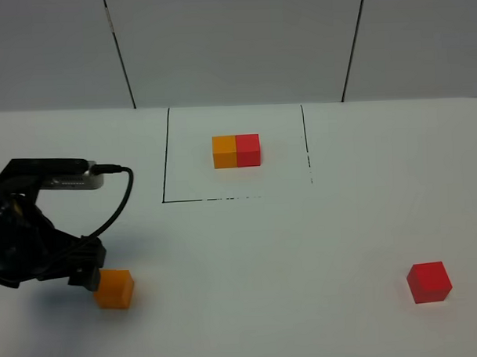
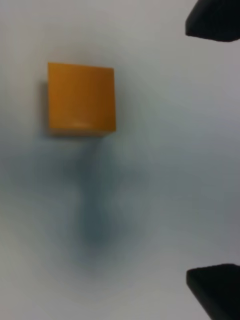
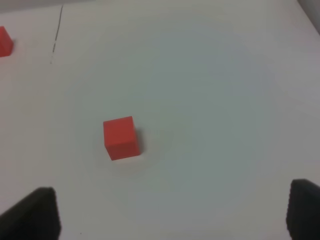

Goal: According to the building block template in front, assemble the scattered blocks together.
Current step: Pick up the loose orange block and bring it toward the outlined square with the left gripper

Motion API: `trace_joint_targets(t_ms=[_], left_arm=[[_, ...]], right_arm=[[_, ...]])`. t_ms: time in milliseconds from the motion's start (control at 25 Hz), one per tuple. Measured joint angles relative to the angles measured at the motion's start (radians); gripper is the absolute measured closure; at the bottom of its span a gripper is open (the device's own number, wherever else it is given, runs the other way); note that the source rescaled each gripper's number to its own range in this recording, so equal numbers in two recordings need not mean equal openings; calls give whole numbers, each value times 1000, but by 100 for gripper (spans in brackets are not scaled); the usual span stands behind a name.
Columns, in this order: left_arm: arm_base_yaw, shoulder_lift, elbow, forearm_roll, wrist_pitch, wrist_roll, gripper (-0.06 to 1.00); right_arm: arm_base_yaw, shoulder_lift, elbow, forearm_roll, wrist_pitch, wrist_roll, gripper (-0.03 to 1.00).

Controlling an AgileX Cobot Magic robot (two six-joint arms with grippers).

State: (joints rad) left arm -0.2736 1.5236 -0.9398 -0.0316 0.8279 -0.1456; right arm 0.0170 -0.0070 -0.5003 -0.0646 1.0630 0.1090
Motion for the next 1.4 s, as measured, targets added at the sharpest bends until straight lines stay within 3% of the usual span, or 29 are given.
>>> trace_joint_targets(t_ms=[280,960,1200,1400], left_arm=[[-37,99,-8,55,-54,-97,8],[-75,302,-8,16,-250,-102,12],[-75,373,-9,16,-328,-102,17],[-75,400,-16,26,-331,-102,26]], right_arm=[[0,0,0,0,0,0,16],[0,0,0,0,0,0,16],[0,0,0,0,0,0,16],[0,0,0,0,0,0,16]])
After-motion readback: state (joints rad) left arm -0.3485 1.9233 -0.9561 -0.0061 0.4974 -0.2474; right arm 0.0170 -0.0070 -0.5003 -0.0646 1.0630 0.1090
